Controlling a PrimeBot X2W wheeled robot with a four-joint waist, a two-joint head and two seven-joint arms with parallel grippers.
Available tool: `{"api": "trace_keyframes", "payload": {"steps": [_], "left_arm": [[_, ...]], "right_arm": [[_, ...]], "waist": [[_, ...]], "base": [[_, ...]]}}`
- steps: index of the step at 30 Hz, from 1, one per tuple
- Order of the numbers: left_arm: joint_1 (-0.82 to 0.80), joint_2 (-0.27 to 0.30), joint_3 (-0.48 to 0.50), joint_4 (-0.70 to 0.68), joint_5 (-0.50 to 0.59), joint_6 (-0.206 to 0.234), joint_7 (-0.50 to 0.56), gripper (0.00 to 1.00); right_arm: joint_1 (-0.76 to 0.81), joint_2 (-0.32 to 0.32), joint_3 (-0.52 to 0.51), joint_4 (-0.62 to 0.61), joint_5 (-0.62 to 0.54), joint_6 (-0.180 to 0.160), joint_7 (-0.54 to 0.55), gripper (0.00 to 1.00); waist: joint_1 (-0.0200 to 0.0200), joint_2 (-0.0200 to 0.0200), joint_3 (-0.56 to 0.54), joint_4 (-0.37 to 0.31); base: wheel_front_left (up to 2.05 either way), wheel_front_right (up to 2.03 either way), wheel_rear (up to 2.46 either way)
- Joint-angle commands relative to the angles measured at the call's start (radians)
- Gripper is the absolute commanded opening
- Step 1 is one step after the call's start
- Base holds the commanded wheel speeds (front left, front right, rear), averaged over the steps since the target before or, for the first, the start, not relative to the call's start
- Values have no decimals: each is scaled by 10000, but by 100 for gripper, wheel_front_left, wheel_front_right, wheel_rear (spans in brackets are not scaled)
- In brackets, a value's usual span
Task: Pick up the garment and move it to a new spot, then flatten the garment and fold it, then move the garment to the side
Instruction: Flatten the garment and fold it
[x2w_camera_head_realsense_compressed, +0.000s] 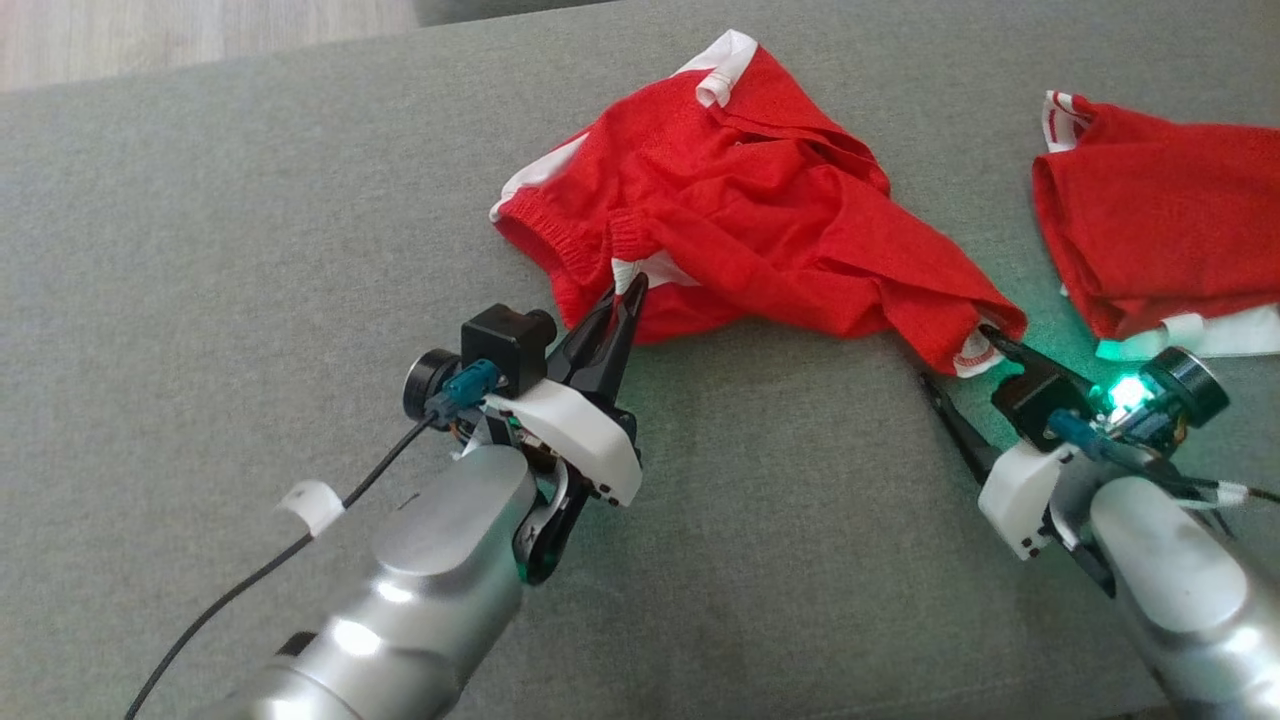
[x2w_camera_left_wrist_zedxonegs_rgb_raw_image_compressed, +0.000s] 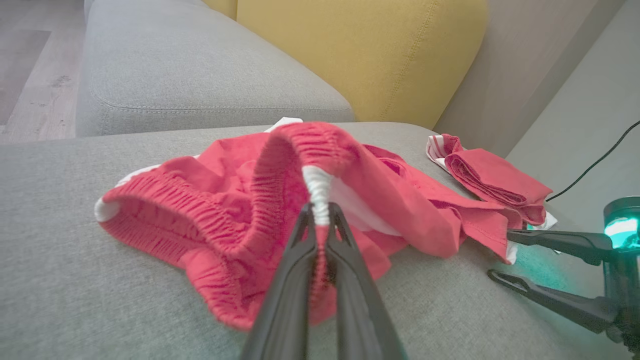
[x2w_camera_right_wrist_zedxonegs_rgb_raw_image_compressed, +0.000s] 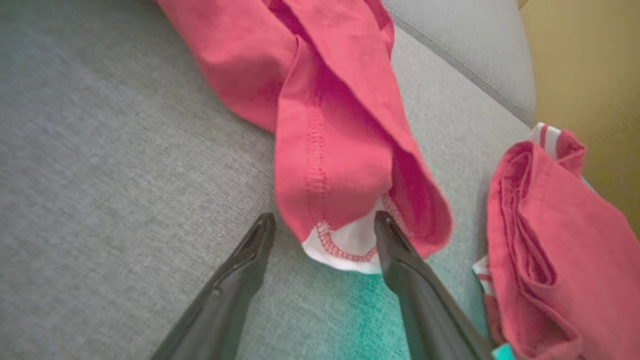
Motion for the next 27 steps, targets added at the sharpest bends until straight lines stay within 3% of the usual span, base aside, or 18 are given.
{"api": "trace_keyframes", "payload": {"steps": [1, 12, 27], "left_arm": [[-366, 81, 177, -296, -96, 67, -121, 0], [-433, 81, 35, -402, -248, 165, -123, 0], [-296, 81, 190, -319, -154, 142, -123, 0]], "right_arm": [[-167, -254, 196, -23, -38, -9, 104, 100], [-887, -383, 1229, 1371, 782, -9, 1069, 100], [-842, -630, 1986, 1594, 1766, -9, 1333, 100]], "waist": [[0, 0, 18, 31], [0, 0, 5, 200], [0, 0, -283, -14]], "base": [[0, 0, 0], [0, 0, 0], [0, 0, 0]]}}
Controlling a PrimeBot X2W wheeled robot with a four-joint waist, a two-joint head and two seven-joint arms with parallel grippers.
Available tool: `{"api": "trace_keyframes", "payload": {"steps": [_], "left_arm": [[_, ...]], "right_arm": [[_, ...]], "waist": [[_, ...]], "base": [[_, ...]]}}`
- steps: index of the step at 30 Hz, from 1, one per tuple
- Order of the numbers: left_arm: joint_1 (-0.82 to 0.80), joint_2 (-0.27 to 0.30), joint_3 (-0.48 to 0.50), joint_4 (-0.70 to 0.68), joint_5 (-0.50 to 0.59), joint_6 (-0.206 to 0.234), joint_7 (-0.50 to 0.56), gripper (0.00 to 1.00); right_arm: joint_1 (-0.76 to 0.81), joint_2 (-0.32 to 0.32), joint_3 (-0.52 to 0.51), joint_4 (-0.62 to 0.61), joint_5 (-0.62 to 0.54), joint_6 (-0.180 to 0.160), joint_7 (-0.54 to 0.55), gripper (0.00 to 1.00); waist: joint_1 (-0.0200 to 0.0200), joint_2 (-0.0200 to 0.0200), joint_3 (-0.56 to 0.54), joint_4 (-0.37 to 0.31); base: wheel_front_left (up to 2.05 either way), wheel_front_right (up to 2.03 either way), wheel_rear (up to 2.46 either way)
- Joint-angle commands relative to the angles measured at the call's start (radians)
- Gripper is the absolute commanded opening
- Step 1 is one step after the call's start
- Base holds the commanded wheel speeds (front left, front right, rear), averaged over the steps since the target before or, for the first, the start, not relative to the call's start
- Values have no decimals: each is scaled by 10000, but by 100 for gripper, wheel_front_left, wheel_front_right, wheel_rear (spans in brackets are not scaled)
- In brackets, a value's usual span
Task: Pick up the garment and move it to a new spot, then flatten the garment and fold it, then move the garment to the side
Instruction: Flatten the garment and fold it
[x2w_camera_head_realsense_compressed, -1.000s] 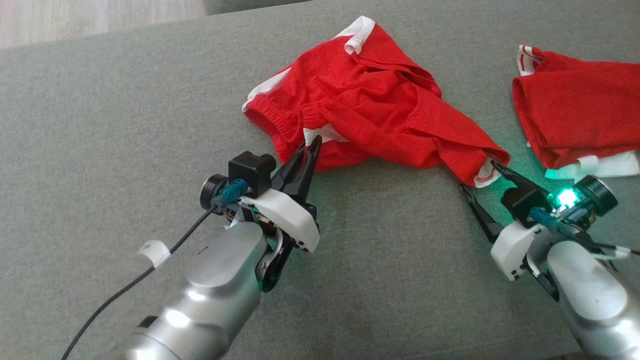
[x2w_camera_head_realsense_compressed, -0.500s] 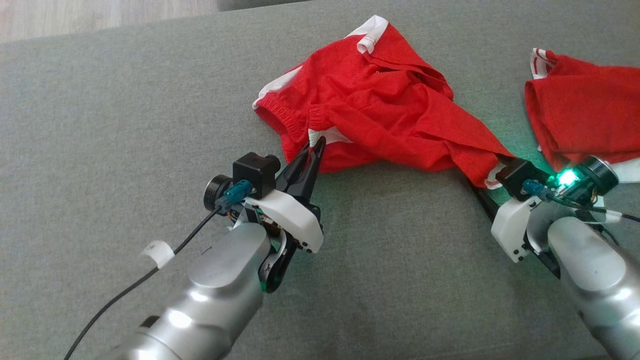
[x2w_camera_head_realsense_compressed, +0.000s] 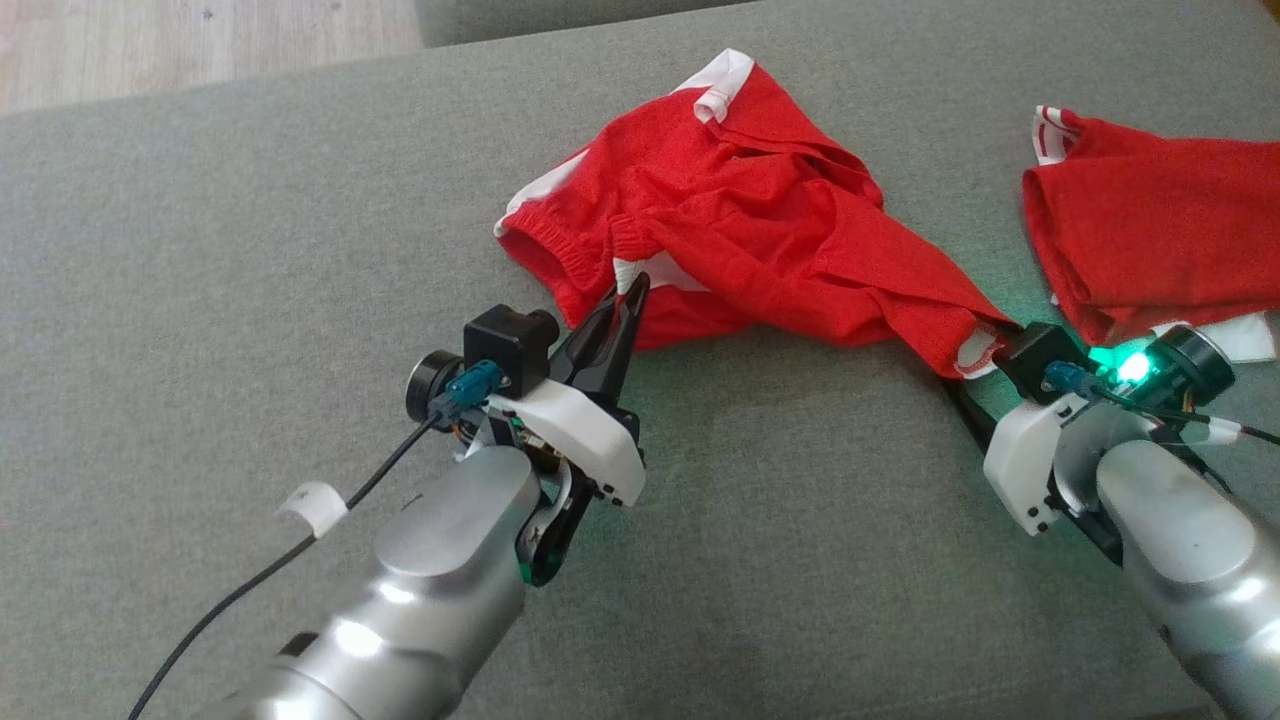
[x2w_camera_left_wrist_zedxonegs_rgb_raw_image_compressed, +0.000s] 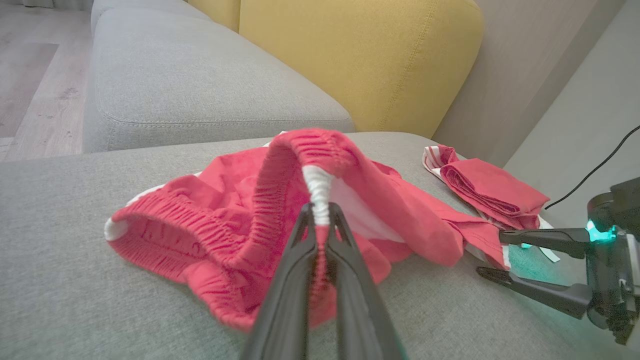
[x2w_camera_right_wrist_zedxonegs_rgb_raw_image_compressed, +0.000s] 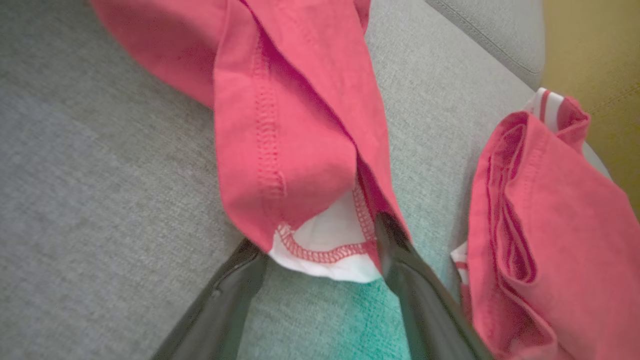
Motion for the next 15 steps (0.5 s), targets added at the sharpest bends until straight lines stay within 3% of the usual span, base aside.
{"api": "trace_keyframes", "payload": {"steps": [1, 15], "left_arm": [[-272, 79, 302, -224, 31, -4, -123, 0], [-182, 79, 245, -266, 47, -19, -124, 0]], "right_arm": [[498, -341, 258, 181, 71, -9, 206, 100], [520, -555, 725, 4, 415, -9, 258, 100]], "waist": [[0, 0, -35, -16], [0, 0, -115, 59]], "base": [[0, 0, 0], [0, 0, 0]]}}
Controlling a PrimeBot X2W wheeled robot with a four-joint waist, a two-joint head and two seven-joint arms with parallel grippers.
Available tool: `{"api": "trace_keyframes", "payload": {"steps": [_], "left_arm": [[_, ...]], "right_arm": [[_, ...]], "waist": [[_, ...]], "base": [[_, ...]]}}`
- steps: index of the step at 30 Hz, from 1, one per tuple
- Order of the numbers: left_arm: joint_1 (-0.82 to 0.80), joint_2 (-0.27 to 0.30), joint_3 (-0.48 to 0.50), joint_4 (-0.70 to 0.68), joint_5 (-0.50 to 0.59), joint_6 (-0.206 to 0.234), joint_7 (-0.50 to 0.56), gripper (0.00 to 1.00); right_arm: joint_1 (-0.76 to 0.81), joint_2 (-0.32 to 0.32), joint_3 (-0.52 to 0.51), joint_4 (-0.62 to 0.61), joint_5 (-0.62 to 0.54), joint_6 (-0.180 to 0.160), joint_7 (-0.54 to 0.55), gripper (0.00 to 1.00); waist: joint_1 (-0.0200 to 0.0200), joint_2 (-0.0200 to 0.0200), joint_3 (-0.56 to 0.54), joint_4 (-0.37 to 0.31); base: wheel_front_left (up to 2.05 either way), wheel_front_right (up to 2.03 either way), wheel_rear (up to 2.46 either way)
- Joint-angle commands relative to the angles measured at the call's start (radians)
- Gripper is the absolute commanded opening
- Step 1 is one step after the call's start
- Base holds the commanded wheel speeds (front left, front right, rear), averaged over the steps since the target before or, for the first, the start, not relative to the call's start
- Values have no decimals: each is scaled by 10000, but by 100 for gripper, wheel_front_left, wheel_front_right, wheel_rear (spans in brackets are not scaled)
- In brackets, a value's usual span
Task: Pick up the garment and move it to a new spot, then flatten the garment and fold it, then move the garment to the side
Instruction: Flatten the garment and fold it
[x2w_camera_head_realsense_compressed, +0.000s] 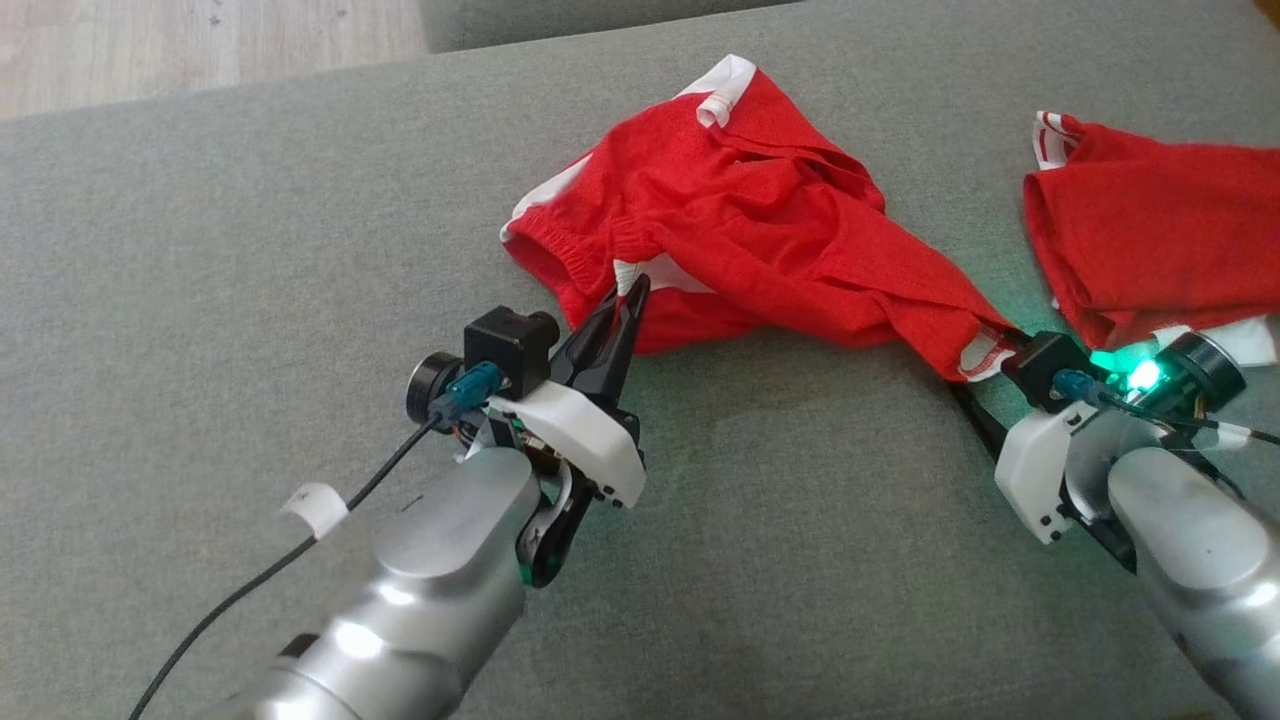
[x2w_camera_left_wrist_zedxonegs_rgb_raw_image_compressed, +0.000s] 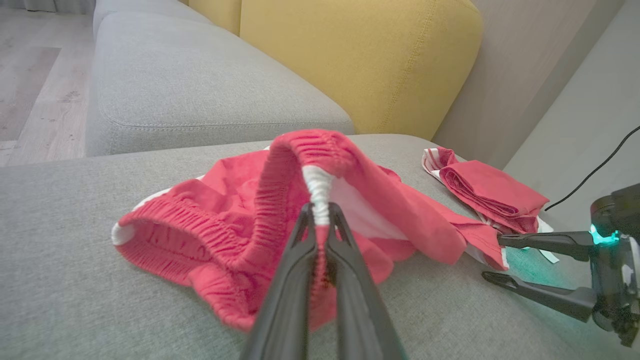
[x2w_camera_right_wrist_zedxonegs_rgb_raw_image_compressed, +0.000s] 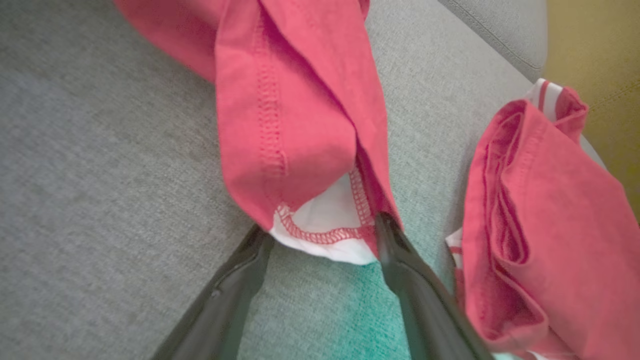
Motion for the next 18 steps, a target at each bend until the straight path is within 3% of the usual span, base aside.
{"api": "trace_keyframes", "payload": {"steps": [1, 3, 4, 6, 7, 18], "left_arm": [[-203, 79, 240, -259, 27, -13, -124, 0], [-181, 79, 231, -242, 21, -12, -124, 0], [-173, 79, 227, -236, 17, -11, -124, 0], [-158, 79, 218, -225, 5, -14, -124, 0], [-148, 79, 211, -215, -3, -16, -124, 0], [-8, 196, 472, -129, 104, -58, -124, 0]], "right_arm": [[474, -257, 296, 70, 34, -9, 186, 100], [472, -282, 412, 49, 66, -9, 187, 91], [471, -290, 469, 36, 94, -9, 190, 71], [470, -306, 593, -4, 150, -9, 174, 15], [471, -316, 662, -36, 182, -9, 147, 0], [334, -513, 766, -467, 1420, -9, 27, 0]], "waist": [[0, 0, -18, 18], [0, 0, -48, 33], [0, 0, -58, 38], [0, 0, -88, 53], [0, 0, -104, 57], [0, 0, -313, 102]], "base": [[0, 0, 0], [0, 0, 0], [0, 0, 0], [0, 0, 0], [0, 0, 0], [0, 0, 0]]}}
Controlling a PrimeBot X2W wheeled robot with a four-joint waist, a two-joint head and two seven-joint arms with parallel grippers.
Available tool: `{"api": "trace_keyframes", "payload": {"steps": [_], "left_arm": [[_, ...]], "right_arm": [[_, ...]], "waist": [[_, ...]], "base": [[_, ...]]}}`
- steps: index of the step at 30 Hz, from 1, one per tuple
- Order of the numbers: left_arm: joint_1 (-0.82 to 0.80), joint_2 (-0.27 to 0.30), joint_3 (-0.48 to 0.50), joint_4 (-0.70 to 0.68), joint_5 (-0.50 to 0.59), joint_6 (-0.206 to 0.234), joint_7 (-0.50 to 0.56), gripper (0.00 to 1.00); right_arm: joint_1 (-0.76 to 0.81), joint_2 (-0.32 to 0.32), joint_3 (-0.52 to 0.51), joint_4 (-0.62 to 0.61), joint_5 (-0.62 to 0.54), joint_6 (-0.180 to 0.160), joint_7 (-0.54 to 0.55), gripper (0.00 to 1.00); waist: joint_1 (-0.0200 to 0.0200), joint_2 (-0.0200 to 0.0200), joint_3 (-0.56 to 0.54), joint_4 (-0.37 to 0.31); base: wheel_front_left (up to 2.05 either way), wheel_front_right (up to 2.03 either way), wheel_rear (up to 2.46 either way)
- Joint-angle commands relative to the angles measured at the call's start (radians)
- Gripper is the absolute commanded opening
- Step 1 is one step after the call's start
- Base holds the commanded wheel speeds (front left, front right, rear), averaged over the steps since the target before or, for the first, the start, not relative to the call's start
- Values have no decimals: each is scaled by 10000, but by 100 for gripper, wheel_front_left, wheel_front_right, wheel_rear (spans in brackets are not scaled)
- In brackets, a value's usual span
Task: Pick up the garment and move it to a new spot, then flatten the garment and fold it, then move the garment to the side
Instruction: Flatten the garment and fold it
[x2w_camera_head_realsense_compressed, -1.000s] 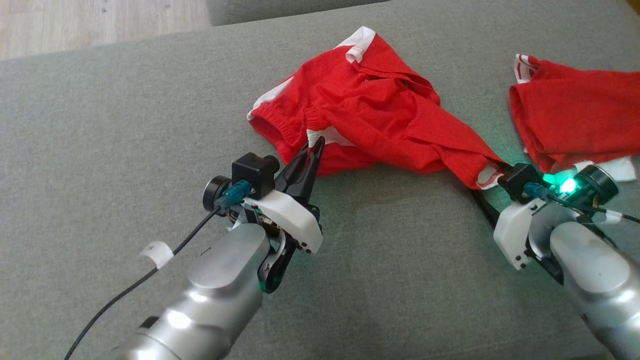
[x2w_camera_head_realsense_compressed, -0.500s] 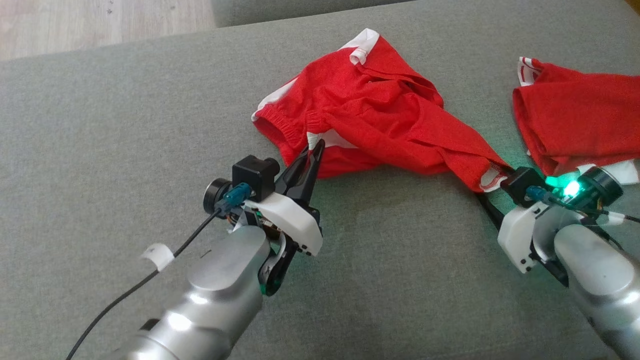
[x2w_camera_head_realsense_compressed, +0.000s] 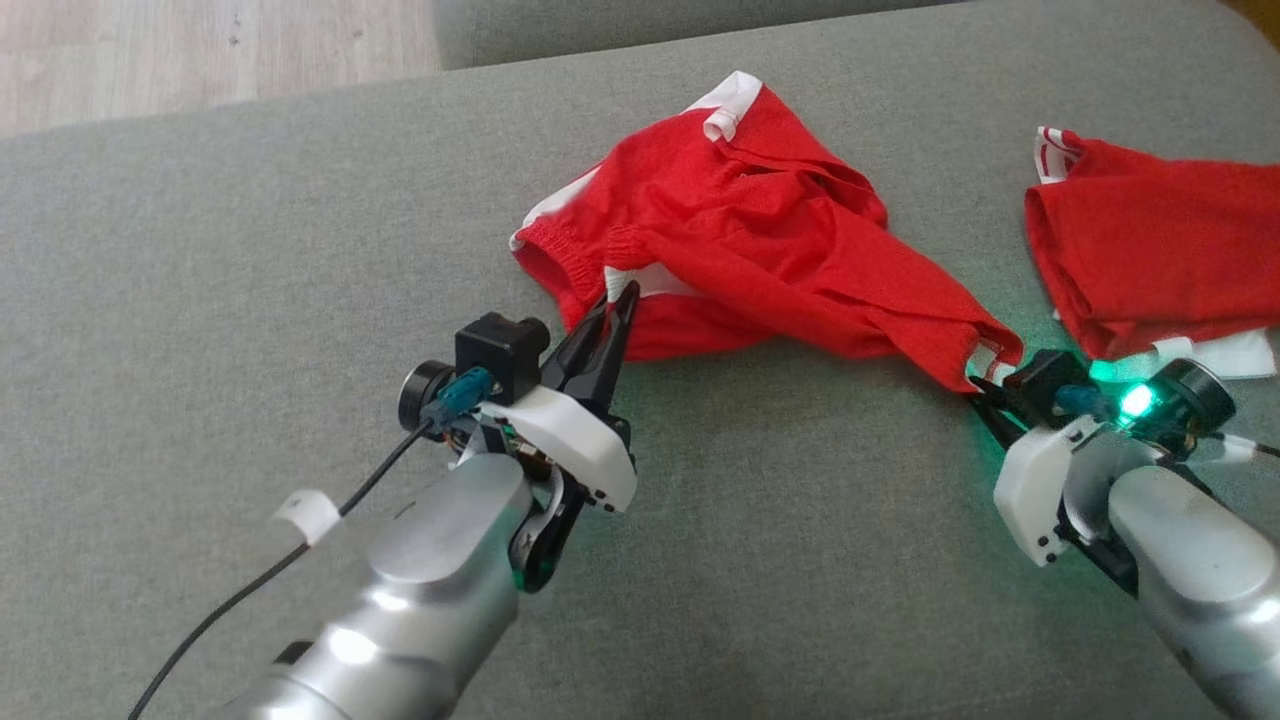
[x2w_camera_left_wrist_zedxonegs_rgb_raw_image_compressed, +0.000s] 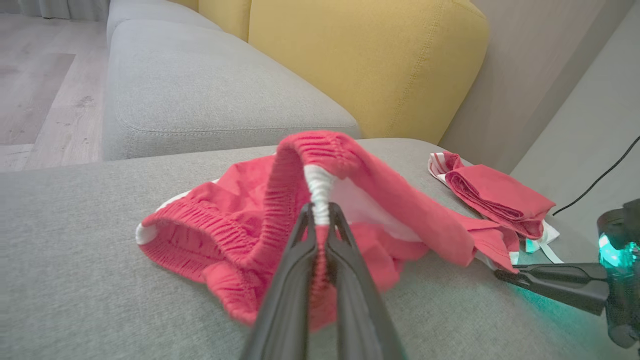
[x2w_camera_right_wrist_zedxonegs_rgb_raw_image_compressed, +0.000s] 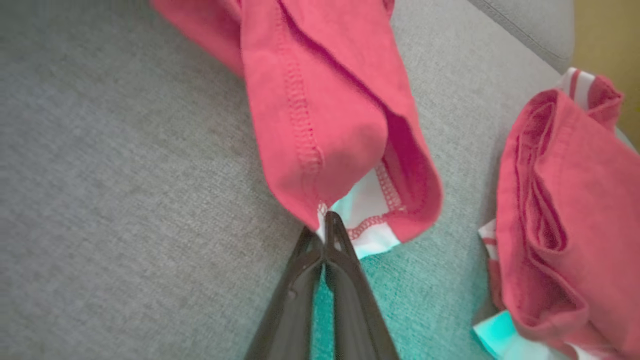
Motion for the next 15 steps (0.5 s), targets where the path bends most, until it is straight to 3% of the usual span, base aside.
{"api": "trace_keyframes", "payload": {"steps": [1, 9, 15], "left_arm": [[-83, 226, 378, -235, 133, -51, -124, 0], [199, 1189, 549, -629, 611, -156, -124, 0], [301, 2350, 696, -1372, 981, -203, -124, 0]], "right_arm": [[152, -247, -19, -281, 355, -9, -7, 0], [44, -533, -452, -1889, 3107, -9, 645, 0], [2, -1228, -952, -3660, 5474, -9, 1586, 0]], "waist": [[-1, 0, -67, -1], [-1, 0, -540, 80], [-1, 0, -1023, 353]], "base": [[0, 0, 0], [0, 0, 0], [0, 0, 0]]}}
